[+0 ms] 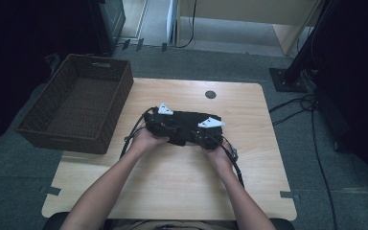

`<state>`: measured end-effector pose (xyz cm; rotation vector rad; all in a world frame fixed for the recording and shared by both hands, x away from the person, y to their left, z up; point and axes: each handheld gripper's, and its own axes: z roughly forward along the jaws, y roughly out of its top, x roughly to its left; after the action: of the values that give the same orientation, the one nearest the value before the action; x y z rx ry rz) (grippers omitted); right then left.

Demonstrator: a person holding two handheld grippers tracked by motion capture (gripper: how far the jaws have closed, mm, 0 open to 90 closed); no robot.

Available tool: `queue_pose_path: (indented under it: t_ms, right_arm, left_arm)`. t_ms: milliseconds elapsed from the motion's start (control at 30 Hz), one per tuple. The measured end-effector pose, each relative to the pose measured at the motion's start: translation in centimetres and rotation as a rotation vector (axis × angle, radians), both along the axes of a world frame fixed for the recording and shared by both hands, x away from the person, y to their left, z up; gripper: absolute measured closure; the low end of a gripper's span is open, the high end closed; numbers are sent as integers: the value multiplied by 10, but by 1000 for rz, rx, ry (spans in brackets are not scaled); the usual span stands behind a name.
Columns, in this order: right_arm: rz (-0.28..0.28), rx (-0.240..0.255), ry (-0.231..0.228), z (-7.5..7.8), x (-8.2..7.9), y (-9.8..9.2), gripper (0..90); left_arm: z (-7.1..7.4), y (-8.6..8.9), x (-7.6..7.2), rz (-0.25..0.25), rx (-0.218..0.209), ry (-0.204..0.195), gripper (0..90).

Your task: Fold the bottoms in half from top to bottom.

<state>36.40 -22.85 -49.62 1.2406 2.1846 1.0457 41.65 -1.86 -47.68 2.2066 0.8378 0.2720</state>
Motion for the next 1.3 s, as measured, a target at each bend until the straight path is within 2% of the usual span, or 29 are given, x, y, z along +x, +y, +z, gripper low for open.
queue_pose_path:
  t_ms: [67, 133, 267, 333, 367, 467, 600, 700, 833, 900, 967, 1033, 1133, 1200, 1300]
  right_arm:
    - [-1, -1, 1, 0, -1, 1, 736]
    - [-3, -12, -13, -1, -1, 1, 736]
    - [8, -28, -24, -2, -2, 2, 750]
    - [6, -33, -28, -2, -2, 1, 766]
    - [6, -33, -28, -2, -2, 1, 766]
    - [6, -28, -25, -3, -2, -1, 780]
    - [5, -33, -24, -2, -2, -2, 794]
    - [6, -35, -24, -2, -1, -2, 800]
    - [7, -38, -24, -2, -1, -1, 803]
    - [10, -39, -19, -2, -2, -2, 809]
    - [15, -34, -15, -2, -2, -3, 811]
    - [7, -23, -10, -2, -1, -4, 804]
    - [6, 2, 6, 3, -1, -3, 759]
    - [4, 32, 0, 8, -2, -5, 759]
    - [10, 45, -8, 14, -1, -4, 752]
  left_arm:
    - [-3, -1, 0, 13, 1, -24, 521]
    - [-6, 1, -1, 16, 16, -63, 608]
    - [-6, 9, -2, 24, -6, -71, 798]
    - [-1, 16, -3, 39, -32, -52, 863]
    - [-1, 16, -3, 39, -32, -52, 881]
    - [5, 32, -4, 66, -39, -58, 886]
    - [12, 57, -5, 95, -65, -40, 887]
    - [12, 67, -7, 95, -57, -38, 887]
    - [6, 75, -2, 130, -59, -26, 887]
    - [1, 76, -1, 138, -71, -4, 887]
    - [-3, 74, -3, 132, -55, -8, 885]
    - [-2, 74, -3, 126, -85, 21, 861]
    - [7, 73, -3, 101, -125, 29, 786]
    - [14, 69, 0, 81, -112, 46, 721]
    - [21, 63, 5, 60, -100, 42, 677]
